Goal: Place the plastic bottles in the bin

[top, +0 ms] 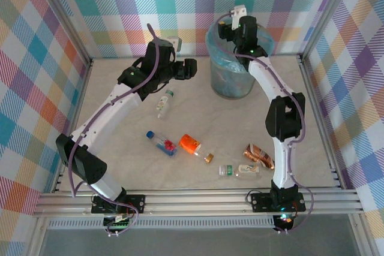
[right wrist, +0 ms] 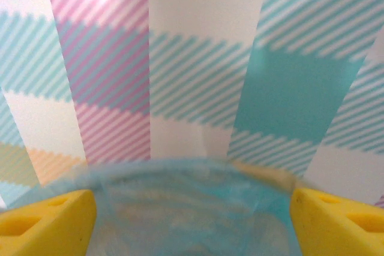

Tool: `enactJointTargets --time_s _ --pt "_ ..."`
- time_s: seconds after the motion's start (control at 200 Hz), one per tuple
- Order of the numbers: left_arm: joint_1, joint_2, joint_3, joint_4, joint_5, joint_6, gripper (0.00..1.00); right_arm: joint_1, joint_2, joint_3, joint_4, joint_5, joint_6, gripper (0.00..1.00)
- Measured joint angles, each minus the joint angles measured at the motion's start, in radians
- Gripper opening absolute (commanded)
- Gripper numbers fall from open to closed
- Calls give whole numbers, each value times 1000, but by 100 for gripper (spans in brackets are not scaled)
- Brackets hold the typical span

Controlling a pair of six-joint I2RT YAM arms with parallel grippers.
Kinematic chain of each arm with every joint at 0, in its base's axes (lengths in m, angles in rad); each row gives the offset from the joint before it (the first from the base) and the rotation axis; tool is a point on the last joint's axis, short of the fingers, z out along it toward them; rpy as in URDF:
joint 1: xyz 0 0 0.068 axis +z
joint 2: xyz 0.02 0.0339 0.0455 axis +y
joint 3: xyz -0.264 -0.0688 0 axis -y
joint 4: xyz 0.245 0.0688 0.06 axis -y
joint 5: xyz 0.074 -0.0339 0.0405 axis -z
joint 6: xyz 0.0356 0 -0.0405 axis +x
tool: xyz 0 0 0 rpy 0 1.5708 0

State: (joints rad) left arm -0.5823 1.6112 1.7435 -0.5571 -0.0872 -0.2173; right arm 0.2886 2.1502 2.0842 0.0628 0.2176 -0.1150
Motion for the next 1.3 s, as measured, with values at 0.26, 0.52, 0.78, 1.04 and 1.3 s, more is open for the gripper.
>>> enactJointTargets --time_s 0.26,0.52,0.78,1.04,1.3 --pt "0 0 0 10 -3 -2 82 17 -69 104 -66 -49 29 81" --pt "0 -13 -12 4 -3 11 82 117 -132 175 -267 -143 -8 81" --pt "0 -184 -211 -12 -14 29 83 338 -392 -68 -480 -269 -146 83" --pt "0 -358 -480 35 29 74 83 415 -682 -482 -637 -141 19 79" --pt "-50 -375 -636 110 152 211 84 400 -901 -783 -902 -184 75 77"
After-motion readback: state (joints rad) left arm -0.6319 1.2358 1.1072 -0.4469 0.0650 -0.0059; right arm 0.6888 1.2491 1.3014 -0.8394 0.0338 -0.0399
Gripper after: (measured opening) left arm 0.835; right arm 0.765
